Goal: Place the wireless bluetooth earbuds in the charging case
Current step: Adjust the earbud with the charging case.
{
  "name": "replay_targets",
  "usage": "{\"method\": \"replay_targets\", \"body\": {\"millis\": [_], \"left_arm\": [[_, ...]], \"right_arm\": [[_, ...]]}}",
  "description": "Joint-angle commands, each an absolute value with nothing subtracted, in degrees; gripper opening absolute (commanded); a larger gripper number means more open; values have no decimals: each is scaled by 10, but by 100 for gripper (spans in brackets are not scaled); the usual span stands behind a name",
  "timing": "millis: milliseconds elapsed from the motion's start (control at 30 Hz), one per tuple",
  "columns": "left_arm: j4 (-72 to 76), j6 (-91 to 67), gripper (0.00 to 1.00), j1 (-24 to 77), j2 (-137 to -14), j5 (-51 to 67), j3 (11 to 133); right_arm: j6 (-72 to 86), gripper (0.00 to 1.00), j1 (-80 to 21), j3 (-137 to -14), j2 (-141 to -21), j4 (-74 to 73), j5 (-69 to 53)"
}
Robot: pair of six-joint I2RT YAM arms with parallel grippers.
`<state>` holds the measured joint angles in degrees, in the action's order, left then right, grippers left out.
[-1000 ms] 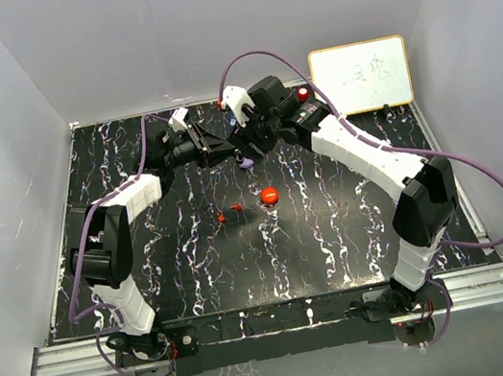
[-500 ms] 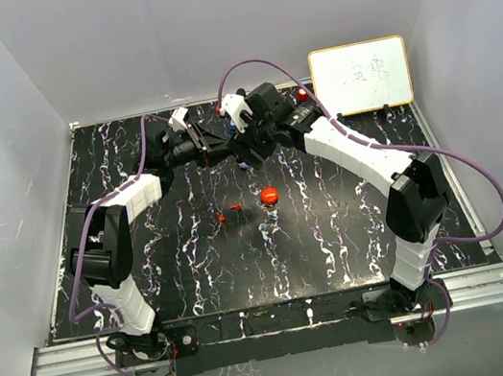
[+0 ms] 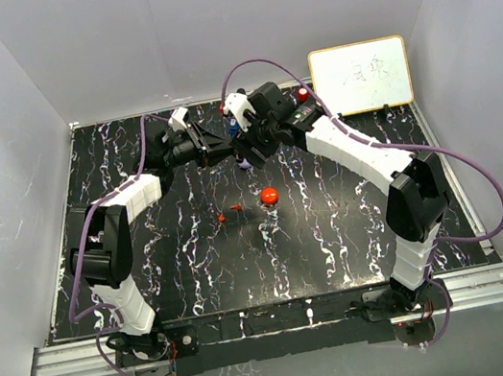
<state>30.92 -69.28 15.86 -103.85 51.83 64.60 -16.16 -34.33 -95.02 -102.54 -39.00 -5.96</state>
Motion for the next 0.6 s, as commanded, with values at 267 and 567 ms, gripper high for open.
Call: {"method": "replay_targets", "body": {"millis": [267, 567], "left_arm": [[321, -698, 0, 156, -1015, 547, 637], [324, -699, 0, 156, -1008, 552, 629]], "right_arm": [[-156, 68, -330, -958, -1034, -352, -64], [-158, 68, -326, -962, -1041, -345, -65]]}}
